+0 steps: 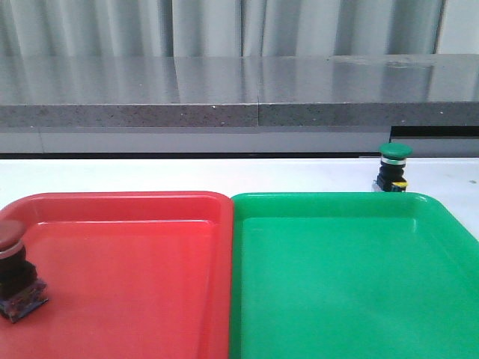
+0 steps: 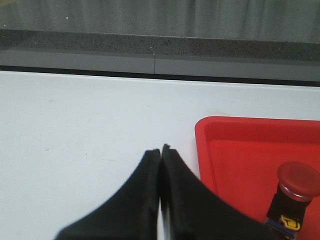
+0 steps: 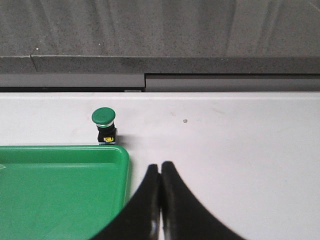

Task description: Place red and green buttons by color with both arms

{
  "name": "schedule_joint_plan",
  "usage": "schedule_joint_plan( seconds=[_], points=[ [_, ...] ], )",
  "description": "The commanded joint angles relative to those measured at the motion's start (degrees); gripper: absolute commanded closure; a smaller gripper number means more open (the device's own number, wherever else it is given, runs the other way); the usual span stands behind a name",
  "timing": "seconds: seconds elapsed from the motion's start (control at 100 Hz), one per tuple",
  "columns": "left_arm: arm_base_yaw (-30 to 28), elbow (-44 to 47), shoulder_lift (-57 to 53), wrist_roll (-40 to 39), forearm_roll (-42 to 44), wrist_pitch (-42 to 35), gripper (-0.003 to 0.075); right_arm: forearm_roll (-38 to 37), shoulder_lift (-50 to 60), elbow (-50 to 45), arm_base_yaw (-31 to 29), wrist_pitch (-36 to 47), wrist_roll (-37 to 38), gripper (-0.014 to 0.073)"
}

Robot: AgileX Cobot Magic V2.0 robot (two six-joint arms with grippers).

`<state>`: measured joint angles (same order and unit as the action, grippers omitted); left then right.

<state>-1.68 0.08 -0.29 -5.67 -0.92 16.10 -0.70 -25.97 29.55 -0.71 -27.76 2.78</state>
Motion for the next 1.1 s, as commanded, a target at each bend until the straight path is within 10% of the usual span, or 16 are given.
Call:
schedule_joint_plan(
  seconds=[0.0, 0.38, 0.71, 1.09],
  points=[
    [0.2, 0.7, -1.7, -0.1, -0.4, -3.9, 0.0741, -0.2, -5.8, 4.1, -0.1, 3.8, 0.0, 0.0649],
    [0.2, 0.7, -1.7, -0.1, -0.4, -3.9, 0.0741, 4.0, -24.4, 11.3, -0.1, 3.2, 0.0, 0.058],
    [0.2, 0.7, -1.7, -0.1, -0.4, -3.9, 0.0741, 4.8, -38.6, 19.3, 3.2, 2.8, 1.4, -0.0004],
    [0.2, 0.7, -1.7, -0.1, -0.4, -3.9, 0.0741, -2.3, -54.9, 32.8, 6.5, 0.3, 14.0, -0.0024]
  ],
)
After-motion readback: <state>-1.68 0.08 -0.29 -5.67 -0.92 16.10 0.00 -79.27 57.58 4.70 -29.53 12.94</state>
